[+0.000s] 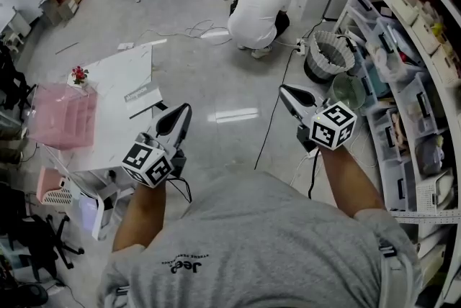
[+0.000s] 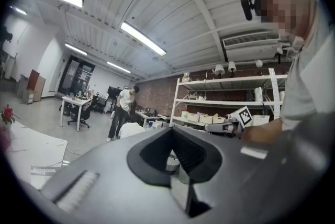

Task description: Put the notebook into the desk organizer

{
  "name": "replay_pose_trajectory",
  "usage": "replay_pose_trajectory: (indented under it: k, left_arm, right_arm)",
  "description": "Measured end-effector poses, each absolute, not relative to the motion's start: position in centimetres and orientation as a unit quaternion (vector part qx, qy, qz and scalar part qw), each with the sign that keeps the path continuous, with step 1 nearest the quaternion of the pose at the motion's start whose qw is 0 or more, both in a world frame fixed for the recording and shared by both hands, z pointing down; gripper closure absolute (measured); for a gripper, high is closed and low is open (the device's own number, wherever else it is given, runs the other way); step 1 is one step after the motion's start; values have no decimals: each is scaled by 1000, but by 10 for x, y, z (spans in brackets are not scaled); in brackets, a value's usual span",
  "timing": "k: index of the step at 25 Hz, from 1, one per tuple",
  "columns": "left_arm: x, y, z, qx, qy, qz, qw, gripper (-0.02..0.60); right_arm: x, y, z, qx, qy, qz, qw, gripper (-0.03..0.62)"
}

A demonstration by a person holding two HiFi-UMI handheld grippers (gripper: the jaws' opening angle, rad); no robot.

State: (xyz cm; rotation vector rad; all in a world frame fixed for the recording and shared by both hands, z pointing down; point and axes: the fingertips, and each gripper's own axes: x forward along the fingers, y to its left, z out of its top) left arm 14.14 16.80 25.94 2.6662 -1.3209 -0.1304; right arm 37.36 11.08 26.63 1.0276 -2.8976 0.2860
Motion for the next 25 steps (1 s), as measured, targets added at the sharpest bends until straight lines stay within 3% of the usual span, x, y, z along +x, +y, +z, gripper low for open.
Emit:
replay_pose_trajectory:
  k: [2, 5, 8, 25]
  left_arm:
    - [144, 167, 258, 892, -443, -42, 81, 528]
    - [151, 165, 257, 891, -445, -39, 78, 528]
    - [162, 163, 255, 889, -450, -37, 75, 529]
    - [231, 138, 276, 867, -487, -26, 98, 528]
  right_arm:
    - [375, 111, 261, 325, -941, 94, 7, 572]
    - [378, 109, 256, 313, -946, 87, 0, 335]
    - [386, 105, 256, 311, -947, 74, 13, 231]
    - [439, 57, 282, 265, -960, 90, 32, 215]
